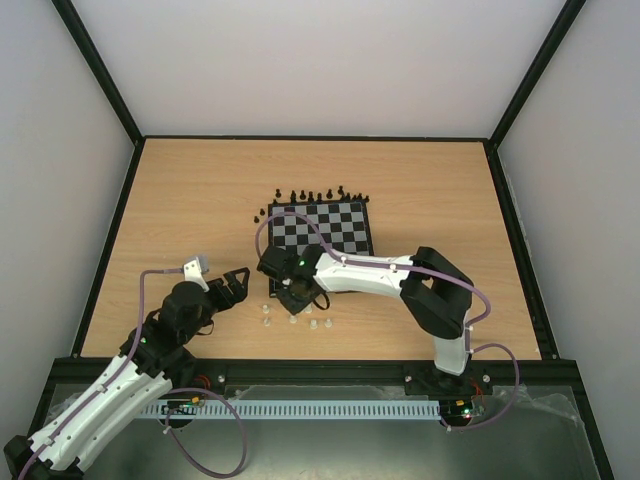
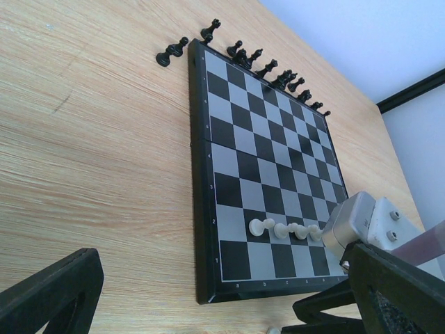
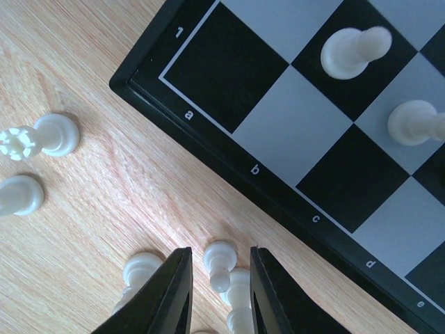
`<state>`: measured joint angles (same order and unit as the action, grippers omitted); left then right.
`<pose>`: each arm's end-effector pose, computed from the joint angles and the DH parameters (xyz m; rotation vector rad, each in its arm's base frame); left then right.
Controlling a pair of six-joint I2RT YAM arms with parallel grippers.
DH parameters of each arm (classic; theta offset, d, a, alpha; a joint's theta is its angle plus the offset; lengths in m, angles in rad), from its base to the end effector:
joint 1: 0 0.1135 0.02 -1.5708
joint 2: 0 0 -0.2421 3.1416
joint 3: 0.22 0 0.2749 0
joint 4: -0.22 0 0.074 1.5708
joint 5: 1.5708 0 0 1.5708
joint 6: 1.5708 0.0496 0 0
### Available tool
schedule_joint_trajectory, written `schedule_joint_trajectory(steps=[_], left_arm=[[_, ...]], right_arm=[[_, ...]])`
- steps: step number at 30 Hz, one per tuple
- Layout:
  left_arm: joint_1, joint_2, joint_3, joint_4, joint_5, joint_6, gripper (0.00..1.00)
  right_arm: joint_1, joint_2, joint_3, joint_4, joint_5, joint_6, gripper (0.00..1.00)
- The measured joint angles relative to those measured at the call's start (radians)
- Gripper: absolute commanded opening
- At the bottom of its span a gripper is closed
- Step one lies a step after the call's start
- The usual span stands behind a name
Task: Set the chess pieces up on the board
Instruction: Pick up the chess piece at the center of the board.
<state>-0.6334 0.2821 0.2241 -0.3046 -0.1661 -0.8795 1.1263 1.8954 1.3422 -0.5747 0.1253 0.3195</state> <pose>0.1449 -0.0962 0.1816 -0.3631 1.9907 -0.8346 0.1818 0.3673 0.1417 -1.0304 2.5119 0.2766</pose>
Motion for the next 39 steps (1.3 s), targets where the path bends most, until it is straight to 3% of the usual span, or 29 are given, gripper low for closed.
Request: schedule_joint_trajectory(steps=[20, 26, 39], left_arm=[[0.0, -0.034, 0.0, -0.002, 0.0, -0.001, 1.0], [0.0, -0.035, 0.0, -0.002, 0.0, -0.001, 1.0], [0.0, -0.04, 0.0, -0.002, 0.0, -0.002, 1.0]], right_arm=[[0.018, 0.067, 0.047, -0.075, 0.019, -0.024, 0.21], [0.02, 0.068, 0.053, -0.08, 0.019, -0.027, 0.13], [0.021, 0.071, 0.054, -0.082, 0.019, -0.03, 0.09]])
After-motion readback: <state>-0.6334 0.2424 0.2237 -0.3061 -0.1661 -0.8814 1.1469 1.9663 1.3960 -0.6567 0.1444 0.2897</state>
